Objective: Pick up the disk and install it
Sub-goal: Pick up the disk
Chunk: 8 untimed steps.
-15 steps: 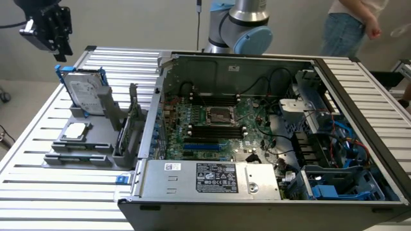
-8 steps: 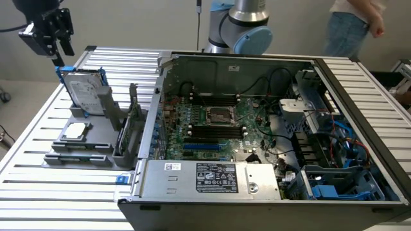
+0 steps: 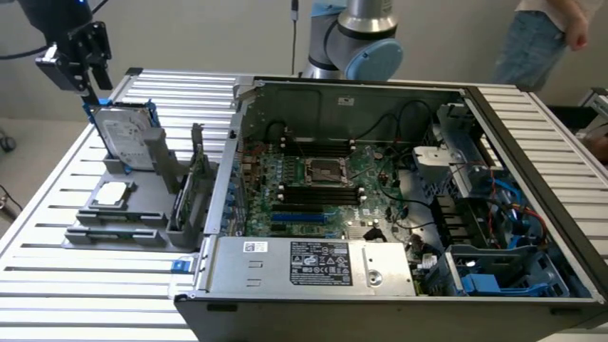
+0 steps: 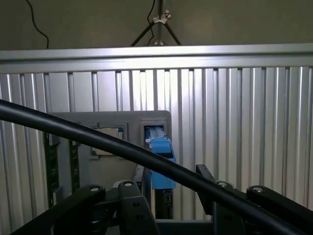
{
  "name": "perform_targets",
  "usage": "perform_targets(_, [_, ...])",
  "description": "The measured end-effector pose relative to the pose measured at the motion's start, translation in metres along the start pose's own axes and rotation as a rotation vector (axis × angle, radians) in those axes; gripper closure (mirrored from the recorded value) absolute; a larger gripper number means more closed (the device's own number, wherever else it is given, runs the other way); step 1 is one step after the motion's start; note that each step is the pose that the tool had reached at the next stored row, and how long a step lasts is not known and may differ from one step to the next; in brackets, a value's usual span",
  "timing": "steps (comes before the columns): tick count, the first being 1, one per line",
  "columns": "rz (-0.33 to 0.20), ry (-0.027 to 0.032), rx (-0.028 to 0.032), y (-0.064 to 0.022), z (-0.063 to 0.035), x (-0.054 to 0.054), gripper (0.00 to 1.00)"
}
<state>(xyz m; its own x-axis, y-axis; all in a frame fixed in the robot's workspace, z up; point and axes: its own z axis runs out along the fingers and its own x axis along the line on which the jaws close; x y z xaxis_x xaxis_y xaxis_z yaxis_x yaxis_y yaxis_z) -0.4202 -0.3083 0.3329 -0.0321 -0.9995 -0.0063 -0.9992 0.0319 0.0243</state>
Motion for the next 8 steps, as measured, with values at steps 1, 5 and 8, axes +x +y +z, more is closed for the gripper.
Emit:
perform_targets(1, [-0.004,0.0002,0.0000,0.0000,0.0018,0.000,0.46])
perform_targets(5, [-0.018,0.0006,-0.0002,-0.0002,0.0091,0.000,0.46])
perform_targets(8, [-0.028,0.0009,-0.0002,-0.0003,0.0144,0.000,0.46])
